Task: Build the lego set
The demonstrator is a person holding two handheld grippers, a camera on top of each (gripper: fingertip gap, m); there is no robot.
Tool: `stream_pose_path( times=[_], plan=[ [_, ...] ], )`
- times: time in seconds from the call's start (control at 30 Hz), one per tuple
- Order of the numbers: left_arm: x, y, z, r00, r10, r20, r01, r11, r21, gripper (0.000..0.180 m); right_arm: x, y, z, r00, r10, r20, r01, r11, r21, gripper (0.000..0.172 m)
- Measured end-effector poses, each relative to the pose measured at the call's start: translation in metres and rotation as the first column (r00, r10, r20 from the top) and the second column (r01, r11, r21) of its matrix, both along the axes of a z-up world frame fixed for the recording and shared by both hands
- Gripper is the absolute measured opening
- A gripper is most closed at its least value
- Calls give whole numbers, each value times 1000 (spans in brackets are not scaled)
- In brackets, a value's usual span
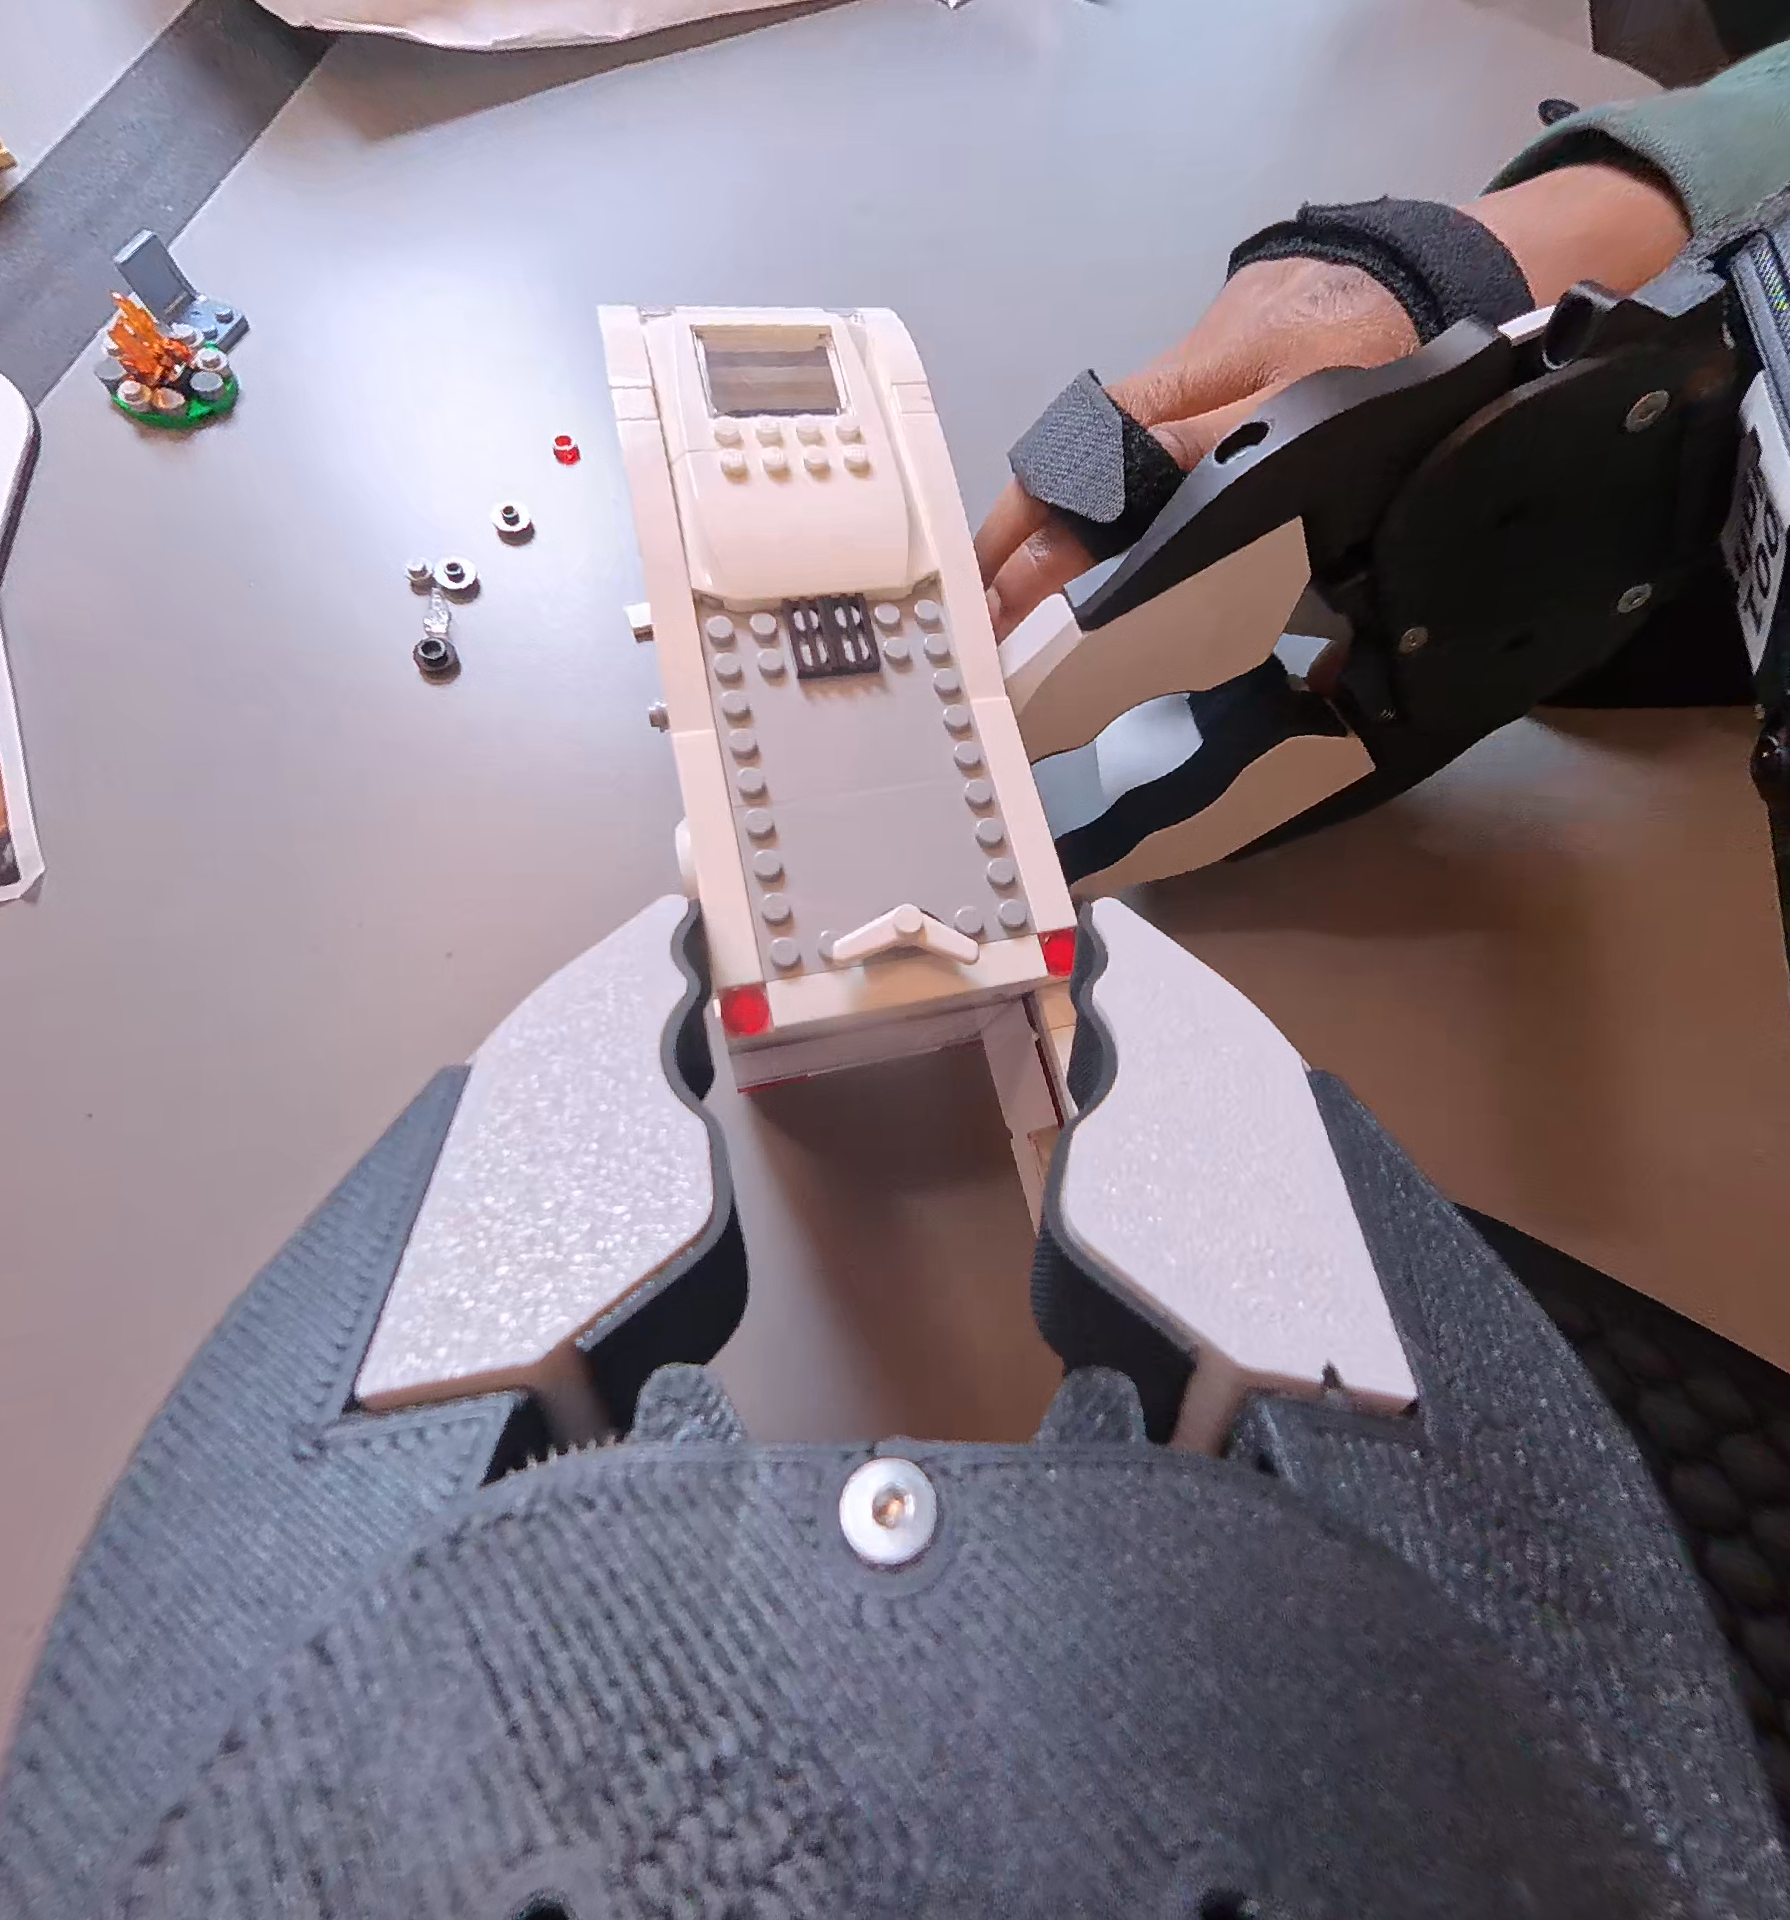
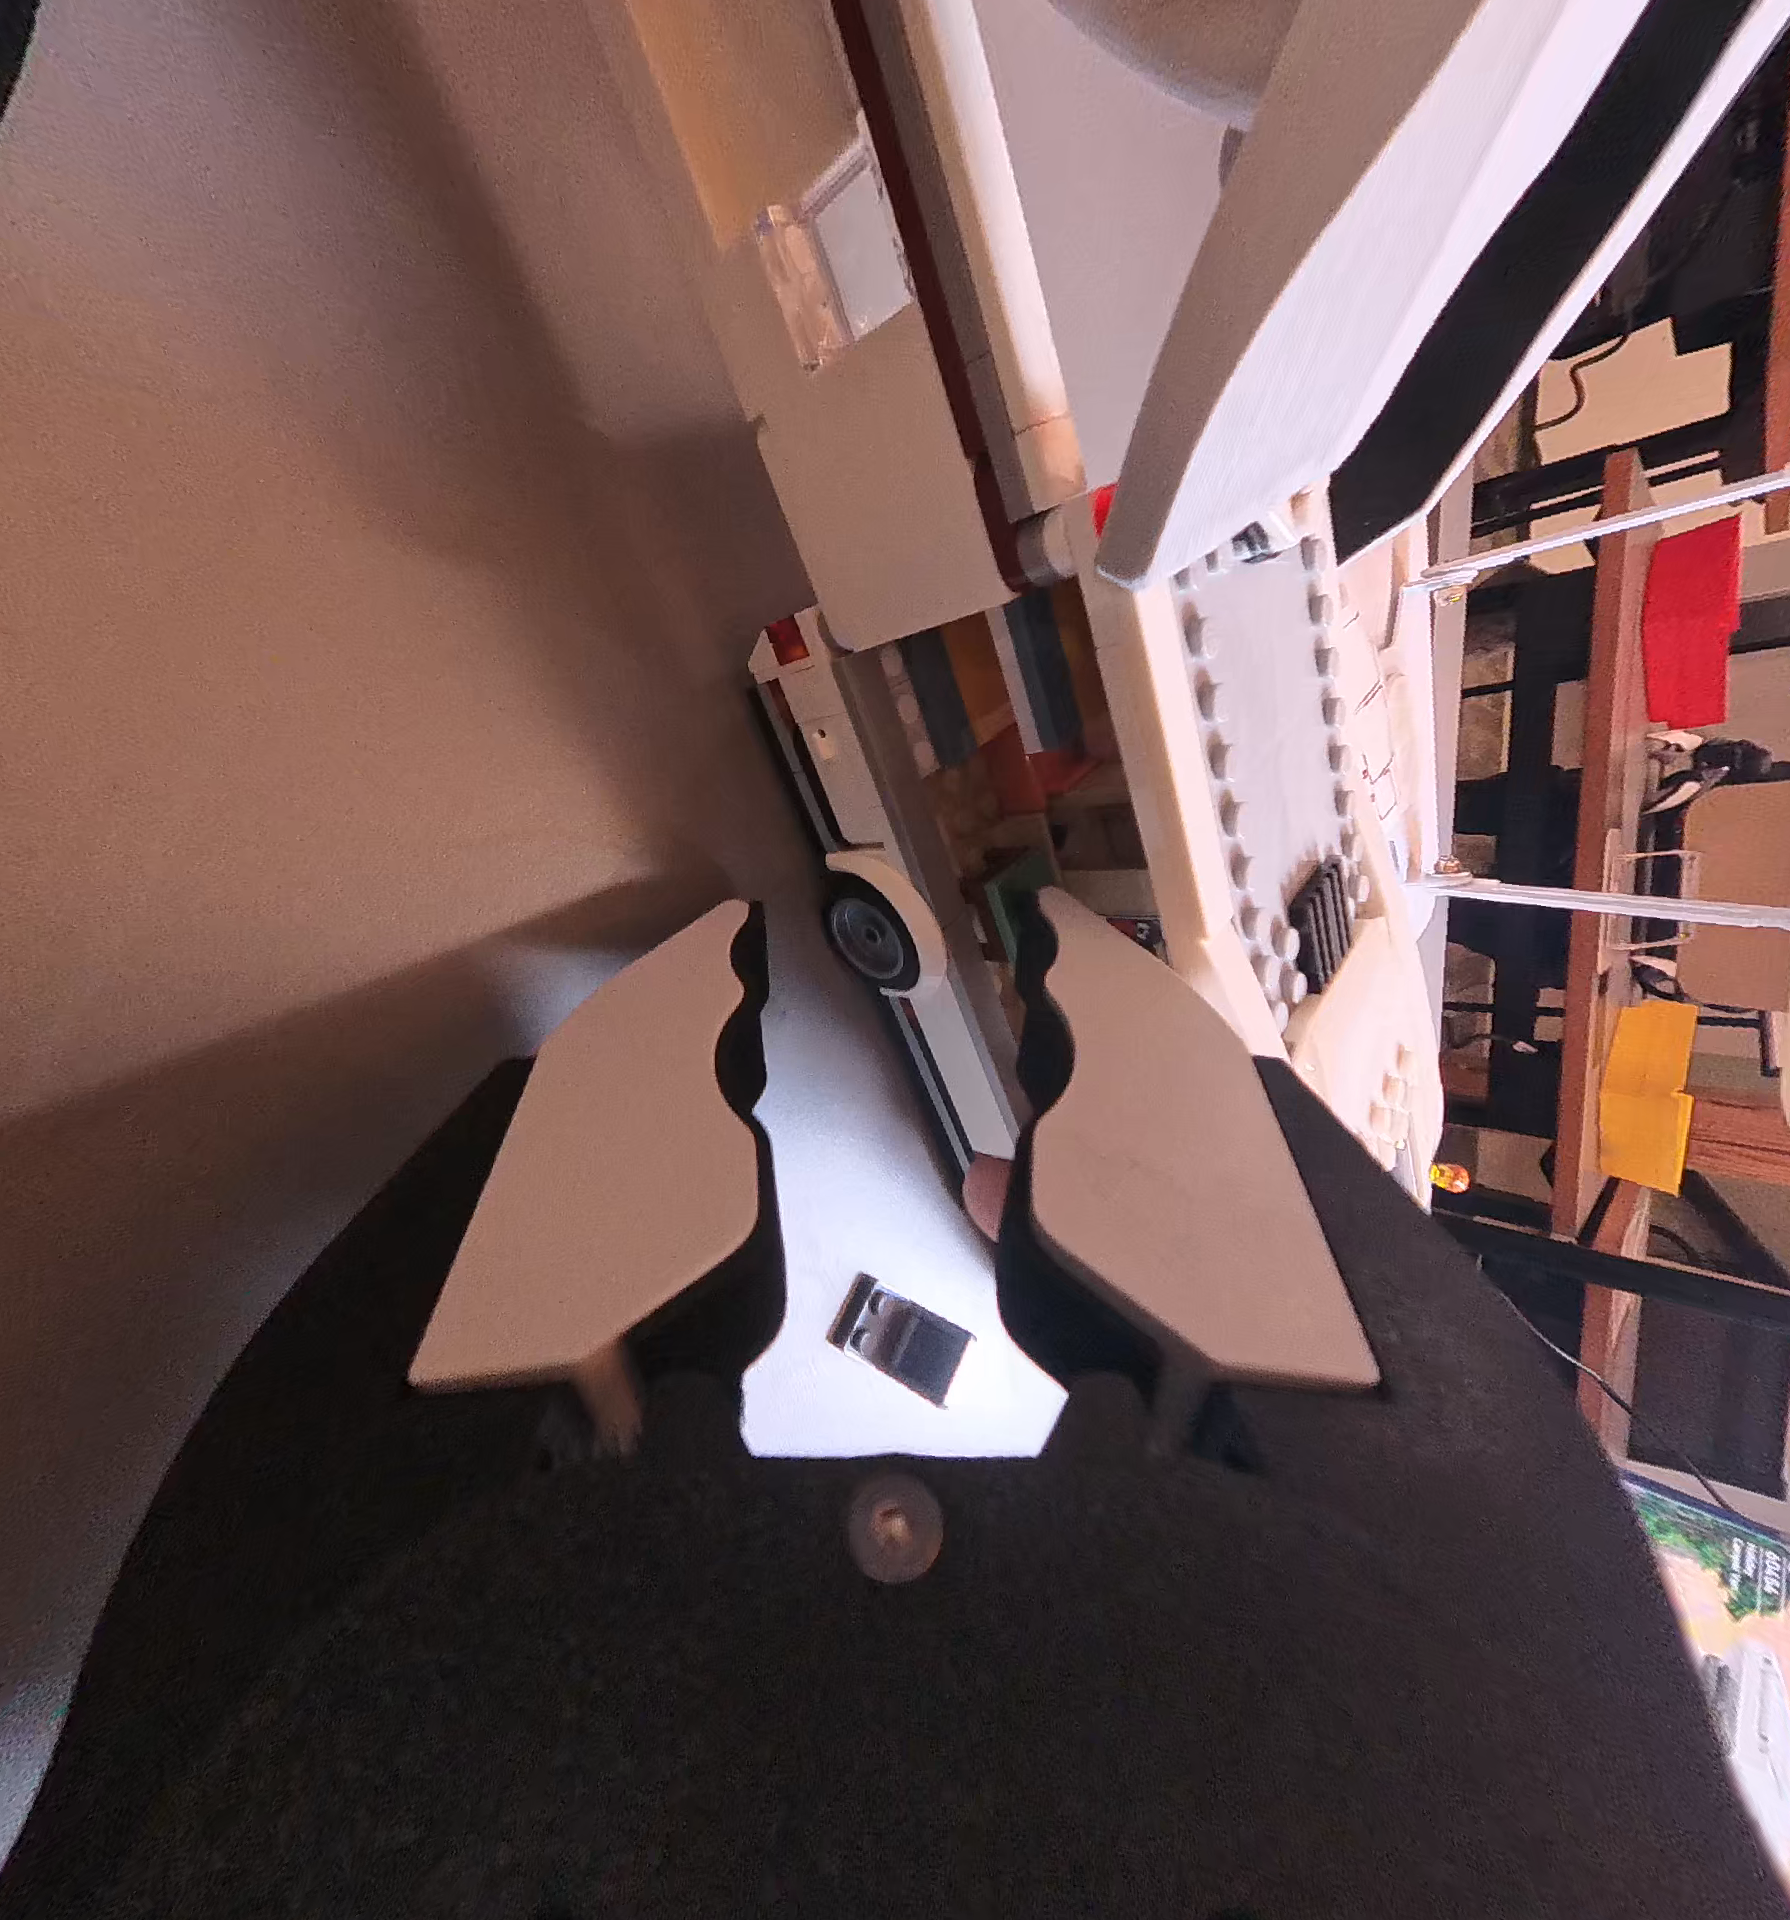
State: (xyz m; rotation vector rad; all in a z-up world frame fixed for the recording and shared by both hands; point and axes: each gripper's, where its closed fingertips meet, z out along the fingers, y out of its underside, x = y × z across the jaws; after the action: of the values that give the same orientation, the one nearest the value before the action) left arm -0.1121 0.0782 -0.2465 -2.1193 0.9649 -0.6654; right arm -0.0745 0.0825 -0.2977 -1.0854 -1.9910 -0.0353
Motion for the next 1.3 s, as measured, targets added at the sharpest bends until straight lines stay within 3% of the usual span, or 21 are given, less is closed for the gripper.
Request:
stream_pose_path(
  times=[0.3, 0.47, 0.6, 0.7, 0.93, 1.17, 1.3],
  plan=[
    [1, 0, -3, 1000, -1, 4, 1, 1000, -9, 69, 1, 0, 0, 999, 21, 34, -22, 999, 28, 45],
    [2, 1, -2, 1000, -3, 13, 3, 1000, -5, 69, 1, -1, 1, 999, 33, -20, -32, 999, 22, 45],
    [2, 1, -2, 1000, -4, 12, 4, 1000, -5, 69, 14, -9, 3, 998, 28, -59, -32, 997, -71, 47],
    [2, 1, -2, 1000, -4, 10, 4, 1000, -4, 69, 37, -3, 15, 991, -49, -124, 24, 981, -192, 46],
    [2, 1, -2, 1000, -4, 9, 4, 1000, -1, 69, 97, 34, -1, 966, -257, -38, 217, 878, -427, 37],
    [2, 2, -2, 1000, -4, 17, 4, 1000, 2, 69, 83, 48, -6, 930, -367, -17, 276, 728, -627, 24],
    [2, 2, -2, 1000, -4, 18, 4, 1000, 1, 69, 81, 51, -7, 909, -417, 9, 314, 671, -672, 1]
  ],
)
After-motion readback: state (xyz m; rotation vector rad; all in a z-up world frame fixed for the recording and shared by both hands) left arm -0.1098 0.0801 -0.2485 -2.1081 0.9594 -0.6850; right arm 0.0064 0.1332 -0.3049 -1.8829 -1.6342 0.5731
